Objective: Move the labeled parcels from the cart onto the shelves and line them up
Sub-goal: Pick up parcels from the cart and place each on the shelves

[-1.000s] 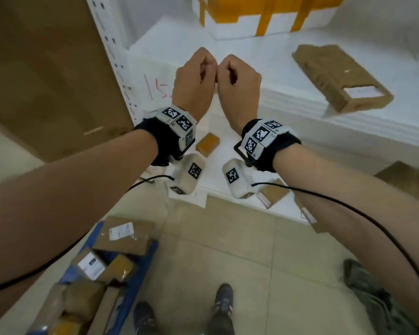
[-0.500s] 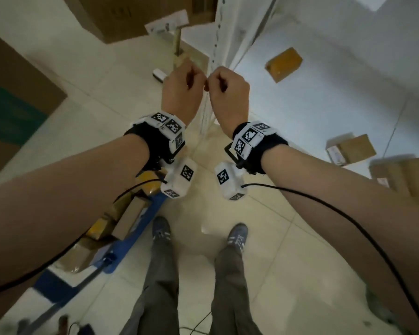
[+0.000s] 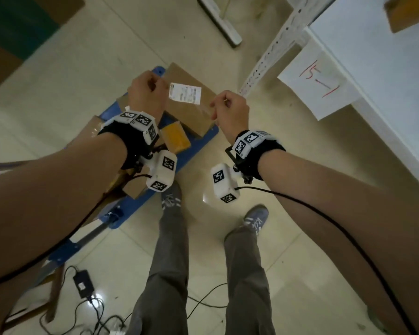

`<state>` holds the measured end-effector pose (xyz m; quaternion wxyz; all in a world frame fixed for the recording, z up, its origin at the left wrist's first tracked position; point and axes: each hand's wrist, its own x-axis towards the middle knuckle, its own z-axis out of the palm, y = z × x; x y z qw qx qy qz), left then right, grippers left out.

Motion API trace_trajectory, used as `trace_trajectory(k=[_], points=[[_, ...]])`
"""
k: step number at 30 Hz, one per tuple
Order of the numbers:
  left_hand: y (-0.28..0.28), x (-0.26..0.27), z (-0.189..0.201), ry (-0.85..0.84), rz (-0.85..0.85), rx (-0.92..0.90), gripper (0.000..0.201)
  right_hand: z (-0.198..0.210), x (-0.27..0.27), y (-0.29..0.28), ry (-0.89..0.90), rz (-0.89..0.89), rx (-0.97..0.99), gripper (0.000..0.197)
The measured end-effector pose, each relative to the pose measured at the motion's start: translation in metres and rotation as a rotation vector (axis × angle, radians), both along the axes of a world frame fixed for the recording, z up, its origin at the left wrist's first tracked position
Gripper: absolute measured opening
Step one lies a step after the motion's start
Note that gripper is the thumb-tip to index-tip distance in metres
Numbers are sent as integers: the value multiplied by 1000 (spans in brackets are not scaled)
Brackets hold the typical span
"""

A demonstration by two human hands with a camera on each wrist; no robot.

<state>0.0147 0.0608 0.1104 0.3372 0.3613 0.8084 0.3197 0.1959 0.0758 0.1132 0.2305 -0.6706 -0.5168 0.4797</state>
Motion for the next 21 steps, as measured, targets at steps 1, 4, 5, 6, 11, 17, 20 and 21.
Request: trace_trajectory(k=[1,4,5,6,11,17,20,21], points=[[-7,-7,-14,13,-4,-27,28,-13,-6,-3,-4,11,-60,22],[-25,-23,-52,8,-18,-138,17,-44,-24,-13,-10,60,-265,18],[-31,-28,-63,-15,-18,-186,12,-55,-31,-17,-5,73,-331,17],[-37,-31,-75,-22,-22,-241,8,-66,-37,-21,5,80,-393,17],[-68,-41,-126,-24,-5,-435,7,-113,-58,-45,35,112,-608,14],[-105,-54,-174,-100,-104,-580,39,-148,-79,-67,33,112,-795,19],[-119,-58,-197,-94,-113,-607,48,-161,-86,-74,29,96,-860,10],[-124,-60,-204,-89,-118,-614,50,-166,-88,-76,24,88,-875,15]])
